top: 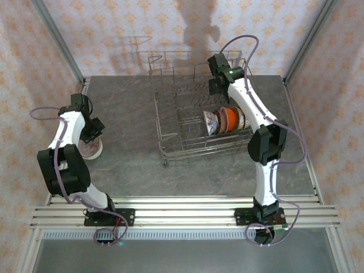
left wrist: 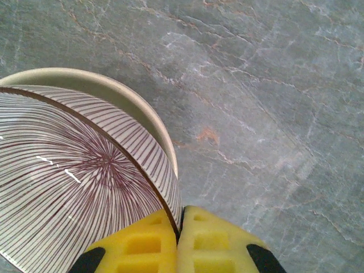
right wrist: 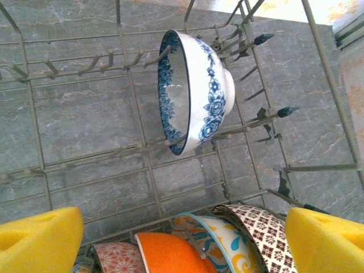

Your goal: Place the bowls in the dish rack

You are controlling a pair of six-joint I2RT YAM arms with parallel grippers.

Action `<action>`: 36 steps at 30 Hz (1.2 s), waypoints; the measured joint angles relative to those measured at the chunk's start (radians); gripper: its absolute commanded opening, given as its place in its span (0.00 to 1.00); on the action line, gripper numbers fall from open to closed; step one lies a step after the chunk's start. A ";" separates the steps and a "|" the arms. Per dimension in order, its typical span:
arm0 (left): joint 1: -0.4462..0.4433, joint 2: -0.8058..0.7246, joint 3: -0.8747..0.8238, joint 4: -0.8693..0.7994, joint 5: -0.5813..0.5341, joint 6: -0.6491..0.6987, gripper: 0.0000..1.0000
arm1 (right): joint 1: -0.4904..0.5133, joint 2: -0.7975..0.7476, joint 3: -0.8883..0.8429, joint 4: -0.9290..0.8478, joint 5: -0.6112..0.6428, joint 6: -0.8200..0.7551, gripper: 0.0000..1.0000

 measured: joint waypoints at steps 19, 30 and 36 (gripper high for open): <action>-0.159 -0.211 0.038 -0.048 0.009 -0.092 0.00 | 0.041 0.000 0.180 -0.041 -0.085 0.010 0.86; -0.409 -0.222 0.301 0.032 0.029 -0.326 0.00 | 0.173 -0.002 0.223 -0.032 -0.190 0.002 0.82; -0.497 -0.174 0.426 0.107 -0.015 -0.465 0.00 | 0.313 -0.047 0.107 0.107 -0.252 -0.022 0.81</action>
